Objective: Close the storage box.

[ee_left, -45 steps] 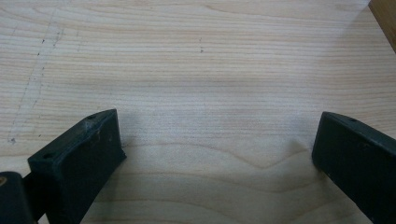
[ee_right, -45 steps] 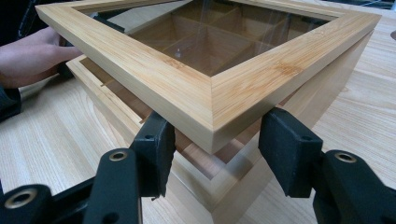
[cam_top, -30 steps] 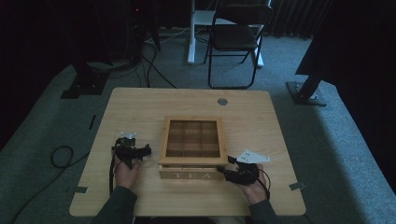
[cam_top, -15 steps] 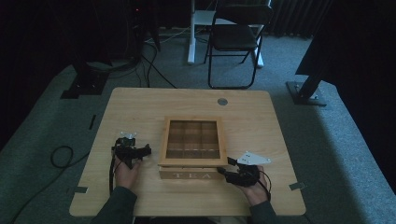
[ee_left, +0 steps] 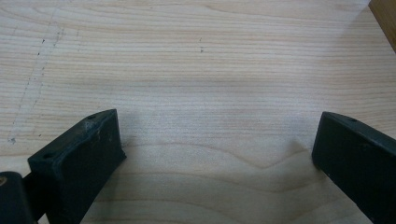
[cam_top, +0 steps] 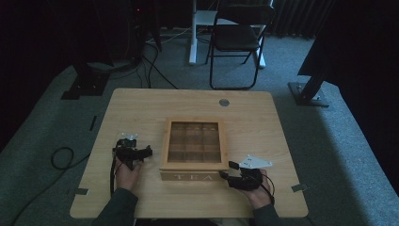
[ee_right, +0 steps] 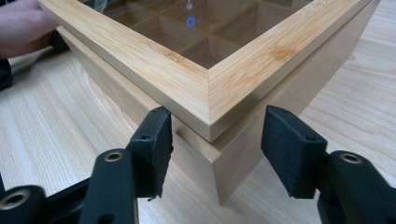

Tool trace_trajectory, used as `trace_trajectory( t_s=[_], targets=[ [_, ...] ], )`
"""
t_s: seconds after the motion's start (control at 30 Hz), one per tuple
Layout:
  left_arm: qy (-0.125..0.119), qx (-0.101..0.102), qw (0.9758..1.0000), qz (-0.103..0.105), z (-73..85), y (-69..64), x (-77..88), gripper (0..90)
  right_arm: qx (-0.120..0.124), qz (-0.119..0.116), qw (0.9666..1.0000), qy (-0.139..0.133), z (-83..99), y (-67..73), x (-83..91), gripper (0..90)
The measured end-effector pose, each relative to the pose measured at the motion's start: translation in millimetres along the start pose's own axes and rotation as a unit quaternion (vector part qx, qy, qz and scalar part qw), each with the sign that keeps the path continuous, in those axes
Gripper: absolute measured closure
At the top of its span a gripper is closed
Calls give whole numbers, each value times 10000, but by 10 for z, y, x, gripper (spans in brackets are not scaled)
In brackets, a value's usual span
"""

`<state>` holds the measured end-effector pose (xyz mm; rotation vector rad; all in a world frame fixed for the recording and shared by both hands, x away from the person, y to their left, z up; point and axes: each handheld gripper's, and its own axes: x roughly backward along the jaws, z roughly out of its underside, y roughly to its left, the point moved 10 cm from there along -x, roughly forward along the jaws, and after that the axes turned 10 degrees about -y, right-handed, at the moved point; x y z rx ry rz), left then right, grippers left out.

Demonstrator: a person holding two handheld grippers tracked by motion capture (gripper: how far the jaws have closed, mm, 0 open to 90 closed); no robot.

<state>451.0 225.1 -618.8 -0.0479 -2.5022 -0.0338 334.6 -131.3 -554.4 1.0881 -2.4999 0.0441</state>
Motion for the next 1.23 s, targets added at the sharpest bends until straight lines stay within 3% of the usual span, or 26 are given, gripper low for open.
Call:
trace_trajectory(
  t_s=[0.1, 0.2, 0.63, 0.87, 1.0, 1.1, 1.23],
  targets=[
    [-1, 0, 10000, 0, 0, 0, 0, 16, 50, 52, 9998, 203, 70, -22, -13, 375],
    [0, 0, 10000, 0, 0, 0, 0, 16, -73, -1, 9998, 187, 79, -19, -9, 353],
    [-1, 2, 10000, -2, 0, 0, 0, 16, -338, 270, 9977, -524, -110, -208, 176, 305],
    [1, 2, 10000, -3, 0, 0, 1, 16, -540, 784, 9932, -667, -79, -472, 257, 314],
    [0, 2, 10000, -3, 0, 0, 0, 16, -515, 1173, 9902, -556, 7, -708, 277, 327],
    [0, 1, 10000, -3, 0, 0, 0, 16, -657, 1406, 9865, -531, 56, -893, 293, 335],
    [-4, 45, 10000, -53, 3, -2, 4, 16, -498, 1732, 9831, -311, 143, -1056, 306, 336]
  ],
)
